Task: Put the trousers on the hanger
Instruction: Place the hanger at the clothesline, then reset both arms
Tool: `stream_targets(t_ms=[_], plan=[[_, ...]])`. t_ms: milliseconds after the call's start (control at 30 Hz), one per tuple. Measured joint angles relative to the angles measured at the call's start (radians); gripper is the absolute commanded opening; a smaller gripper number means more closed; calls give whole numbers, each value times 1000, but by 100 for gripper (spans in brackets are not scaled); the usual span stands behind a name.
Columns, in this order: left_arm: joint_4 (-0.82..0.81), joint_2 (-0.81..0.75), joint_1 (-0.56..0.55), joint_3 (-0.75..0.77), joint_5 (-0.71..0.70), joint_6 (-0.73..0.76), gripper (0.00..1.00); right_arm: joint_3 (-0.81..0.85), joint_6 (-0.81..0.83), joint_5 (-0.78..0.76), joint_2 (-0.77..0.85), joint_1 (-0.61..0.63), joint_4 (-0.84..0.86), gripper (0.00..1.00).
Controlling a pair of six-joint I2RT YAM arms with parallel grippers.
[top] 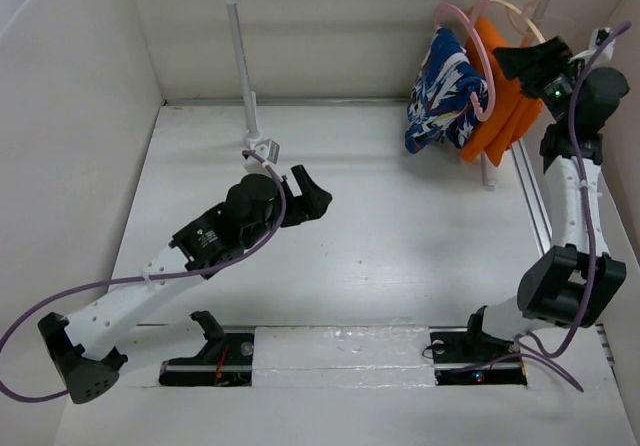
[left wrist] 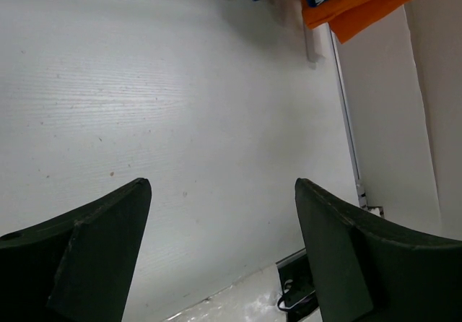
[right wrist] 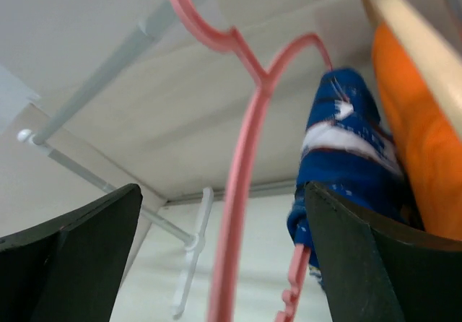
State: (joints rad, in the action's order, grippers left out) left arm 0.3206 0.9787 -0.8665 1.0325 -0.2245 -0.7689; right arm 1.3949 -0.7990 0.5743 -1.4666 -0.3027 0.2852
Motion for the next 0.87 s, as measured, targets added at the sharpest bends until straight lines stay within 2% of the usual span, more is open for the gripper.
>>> stream_targets(t_ms=[200, 333, 467, 600, 700, 867], plan=[[47, 14, 5, 56, -24, 18, 85, 203, 133, 51, 46, -61, -142, 100], [66, 24, 5, 172, -77, 47, 88, 190, 177, 126, 177, -33, -139, 100], [79, -11, 5, 208, -132, 60, 92, 22, 239, 177, 383, 147, -124, 100], [106, -97, 6, 152, -163, 49, 93, -216, 356, 171, 586, 345, -210, 100], [127, -188, 8, 29, -156, 19, 93, -377, 472, 98, 727, 401, -372, 100], [156, -310, 11, -203, -102, -44, 93, -641, 583, -26, 933, 409, -654, 100]])
